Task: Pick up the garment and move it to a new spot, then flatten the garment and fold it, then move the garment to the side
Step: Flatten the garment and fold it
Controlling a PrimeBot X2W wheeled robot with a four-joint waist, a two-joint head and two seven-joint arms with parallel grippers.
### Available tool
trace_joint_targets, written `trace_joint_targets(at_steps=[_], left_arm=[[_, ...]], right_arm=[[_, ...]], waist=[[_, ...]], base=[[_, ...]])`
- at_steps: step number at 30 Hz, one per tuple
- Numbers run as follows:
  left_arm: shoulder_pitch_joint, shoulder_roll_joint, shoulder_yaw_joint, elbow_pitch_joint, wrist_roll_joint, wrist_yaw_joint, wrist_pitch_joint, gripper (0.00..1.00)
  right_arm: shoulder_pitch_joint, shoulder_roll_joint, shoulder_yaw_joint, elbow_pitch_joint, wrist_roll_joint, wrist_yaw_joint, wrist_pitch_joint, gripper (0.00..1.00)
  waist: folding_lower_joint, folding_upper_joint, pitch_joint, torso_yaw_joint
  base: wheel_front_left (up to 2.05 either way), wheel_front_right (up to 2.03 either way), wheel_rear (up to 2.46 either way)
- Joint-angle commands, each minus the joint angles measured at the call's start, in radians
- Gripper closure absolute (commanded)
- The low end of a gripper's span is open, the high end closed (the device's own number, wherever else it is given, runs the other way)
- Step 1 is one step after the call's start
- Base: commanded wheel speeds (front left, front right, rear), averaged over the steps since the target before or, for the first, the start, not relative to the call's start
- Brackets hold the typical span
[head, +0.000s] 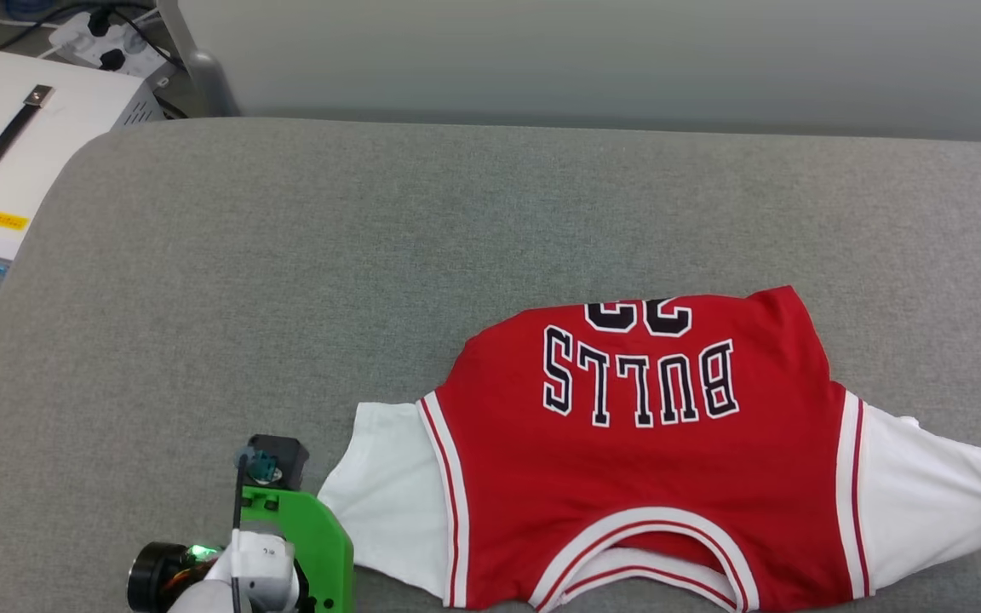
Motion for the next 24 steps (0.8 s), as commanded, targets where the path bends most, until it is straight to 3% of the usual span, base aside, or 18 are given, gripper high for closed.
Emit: trace_joint_targets(at_steps=[1, 15, 24], left_arm=[[0.012, 0.012, 0.013, -0.024, -0.011, 0.009, -0.016, 1.0], [-0.061, 0.097, 0.143, -0.413, -0.056, 0.021, -0.046, 1.0], [-0.218, 0.143, 0.205, -0.545, -0.072, 0.017, -0.022, 1.0]], right_arm=[[0.001, -0.012, -0.007, 0.001, 0.005, -0.001, -0.013, 1.0], [-0.143, -0.135, -0.03, -0.057, 0.133, -0.001, -0.061, 1.0], [-0.333, -0.205, -0.001, -0.057, 0.189, -0.001, -0.08, 1.0]], waist=[[0.0, 0.0, -0.032, 0.011], [0.0, 0.0, -0.126, 0.012], [0.0, 0.0, -0.121, -0.007]], base=[[0.0, 0.0, 0.0], [0.0, 0.0, 0.0], [0.0, 0.0, 0.0]])
